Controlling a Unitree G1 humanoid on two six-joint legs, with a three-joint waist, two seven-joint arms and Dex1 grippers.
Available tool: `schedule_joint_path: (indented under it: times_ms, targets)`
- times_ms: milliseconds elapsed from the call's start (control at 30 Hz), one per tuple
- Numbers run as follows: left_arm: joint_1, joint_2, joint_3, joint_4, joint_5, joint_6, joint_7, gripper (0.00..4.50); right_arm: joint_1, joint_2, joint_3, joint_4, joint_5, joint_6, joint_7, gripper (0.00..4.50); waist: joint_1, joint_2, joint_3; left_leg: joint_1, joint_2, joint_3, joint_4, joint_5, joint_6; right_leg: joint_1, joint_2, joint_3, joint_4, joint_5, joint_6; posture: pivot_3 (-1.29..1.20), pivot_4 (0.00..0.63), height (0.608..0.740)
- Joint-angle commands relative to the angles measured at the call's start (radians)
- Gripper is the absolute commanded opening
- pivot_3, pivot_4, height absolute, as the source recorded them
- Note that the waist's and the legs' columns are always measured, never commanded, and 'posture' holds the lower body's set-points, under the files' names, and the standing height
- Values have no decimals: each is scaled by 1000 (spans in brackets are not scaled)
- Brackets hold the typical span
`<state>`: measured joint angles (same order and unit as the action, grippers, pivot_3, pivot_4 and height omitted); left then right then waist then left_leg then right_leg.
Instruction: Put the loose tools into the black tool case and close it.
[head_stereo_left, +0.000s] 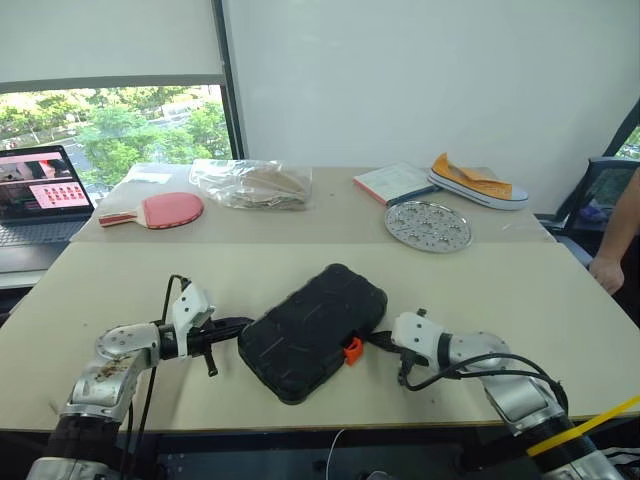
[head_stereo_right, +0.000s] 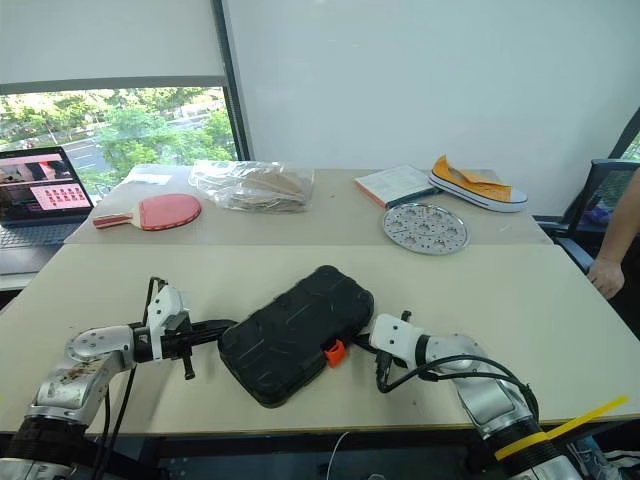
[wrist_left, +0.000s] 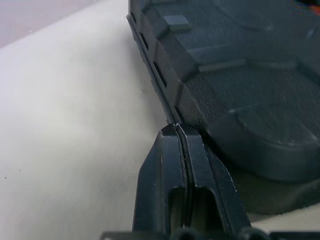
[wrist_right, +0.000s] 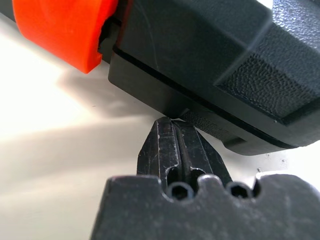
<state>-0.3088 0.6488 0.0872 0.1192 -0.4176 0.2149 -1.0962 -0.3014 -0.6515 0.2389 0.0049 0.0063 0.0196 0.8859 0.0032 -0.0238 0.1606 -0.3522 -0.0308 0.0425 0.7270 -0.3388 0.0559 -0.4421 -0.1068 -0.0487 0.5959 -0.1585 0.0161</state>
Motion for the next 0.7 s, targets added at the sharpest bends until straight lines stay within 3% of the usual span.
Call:
schedule_joint_path:
  times_ms: [33,267,700]
  targets:
    - [-76,6,23,-77,-79,79,-13,51,85,-27,-34,-146,74,108,43,0,8,0,0,0,0,-1,0,0,0,0,0,-1,0,0,0,0,150,740]
    - [-187,-17,-135,-78,10,127,-29,51,211,43,-7,-285,69,219,-44,0,0,0,0,-1,-3,-3,-2,-1,1,1,1,-2,-1,0,1,0,150,740]
    - [-213,-70,-274,-10,161,120,14,51,193,144,30,-279,27,237,-120,0,-15,1,0,8,-1,-2,-2,0,0,7,3,3,0,-1,1,0,150,740]
